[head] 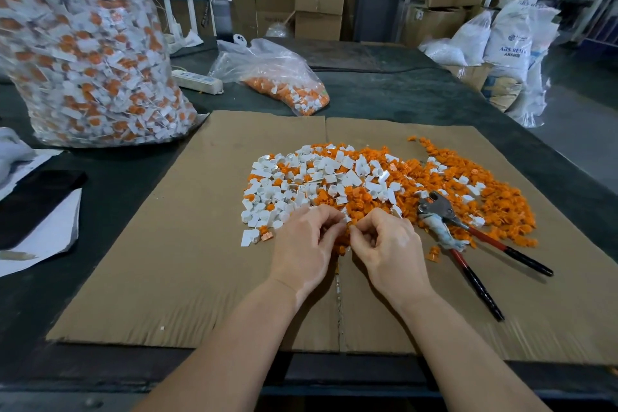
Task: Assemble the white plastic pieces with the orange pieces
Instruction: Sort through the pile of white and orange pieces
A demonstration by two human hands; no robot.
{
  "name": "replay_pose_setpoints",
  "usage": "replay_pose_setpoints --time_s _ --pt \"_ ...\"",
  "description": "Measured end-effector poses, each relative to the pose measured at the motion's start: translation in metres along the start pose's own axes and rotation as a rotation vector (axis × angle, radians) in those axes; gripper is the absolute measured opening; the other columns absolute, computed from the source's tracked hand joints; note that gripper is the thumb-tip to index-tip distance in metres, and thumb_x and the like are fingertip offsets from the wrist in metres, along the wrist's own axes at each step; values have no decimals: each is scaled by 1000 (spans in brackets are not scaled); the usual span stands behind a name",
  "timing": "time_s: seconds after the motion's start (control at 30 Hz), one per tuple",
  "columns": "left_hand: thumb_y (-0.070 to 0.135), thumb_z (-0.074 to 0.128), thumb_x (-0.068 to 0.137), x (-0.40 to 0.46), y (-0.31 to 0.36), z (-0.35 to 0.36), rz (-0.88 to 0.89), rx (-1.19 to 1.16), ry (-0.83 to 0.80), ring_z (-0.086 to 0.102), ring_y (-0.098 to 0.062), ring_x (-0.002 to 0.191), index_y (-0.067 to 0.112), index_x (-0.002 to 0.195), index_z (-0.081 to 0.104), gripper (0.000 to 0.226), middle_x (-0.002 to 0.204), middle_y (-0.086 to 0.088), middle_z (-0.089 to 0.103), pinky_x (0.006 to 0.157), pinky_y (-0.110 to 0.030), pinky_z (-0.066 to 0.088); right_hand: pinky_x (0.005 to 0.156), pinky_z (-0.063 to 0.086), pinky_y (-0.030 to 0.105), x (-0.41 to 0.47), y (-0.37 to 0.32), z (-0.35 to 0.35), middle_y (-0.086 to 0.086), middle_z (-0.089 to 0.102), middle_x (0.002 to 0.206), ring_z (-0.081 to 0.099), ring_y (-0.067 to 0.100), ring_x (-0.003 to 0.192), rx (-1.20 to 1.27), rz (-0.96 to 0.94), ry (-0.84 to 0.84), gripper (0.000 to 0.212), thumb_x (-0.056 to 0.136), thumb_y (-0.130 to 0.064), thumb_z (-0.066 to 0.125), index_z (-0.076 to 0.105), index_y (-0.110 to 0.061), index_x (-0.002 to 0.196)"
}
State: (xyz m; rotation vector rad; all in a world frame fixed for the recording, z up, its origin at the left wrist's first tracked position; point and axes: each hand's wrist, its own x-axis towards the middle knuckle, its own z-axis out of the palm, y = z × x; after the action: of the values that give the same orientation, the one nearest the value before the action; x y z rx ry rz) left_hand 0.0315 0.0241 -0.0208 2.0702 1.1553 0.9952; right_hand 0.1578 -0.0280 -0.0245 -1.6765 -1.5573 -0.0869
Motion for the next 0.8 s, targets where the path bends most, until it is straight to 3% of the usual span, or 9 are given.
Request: replay_pose_setpoints --time_s 0.17,0.3,0.4,0.57,0.8 --pt "21 58 91 1 0 -1 39 19 -25 50 -9 86 17 96 68 11 93 1 63 71 -9 35 69 40 28 1 2 -2 -5 58 62 49 8 60 87 9 -45 14 84 -12 66 60 -11 72" --pt "24 57 92 4 -3 1 -48 -143 -12 58 -14 91 29 89 61 7 91 3 65 79 -27 47 73 49 39 2 2 -4 -8 62 76 58 13 77 146 10 -97 9 88 -22 62 66 -15 84" --pt "24 57 92 4 -5 1 -74 -190 -5 59 -13 90 35 87 59 12 90 5 65 79 -29 48 71 51 38 2 2 -5 -6 61 80 58 13 80 166 -29 -65 8 86 -22 65 66 -15 91" --pt "20 58 91 4 -5 0 -110 -281 -1 61 -16 89 38 86 60 18 88 2 67 83 -41 50 78 50 34 2 2 -7 -7 59 83 54 8 81 155 -124 -4 30 80 -10 71 66 -13 109" --pt "21 58 91 4 -4 0 -105 -258 -14 60 -11 88 38 86 60 18 88 5 66 82 -35 50 77 50 38 3 1 -8 0 63 85 56 14 83 130 -141 -18 22 82 -9 69 69 -11 103"
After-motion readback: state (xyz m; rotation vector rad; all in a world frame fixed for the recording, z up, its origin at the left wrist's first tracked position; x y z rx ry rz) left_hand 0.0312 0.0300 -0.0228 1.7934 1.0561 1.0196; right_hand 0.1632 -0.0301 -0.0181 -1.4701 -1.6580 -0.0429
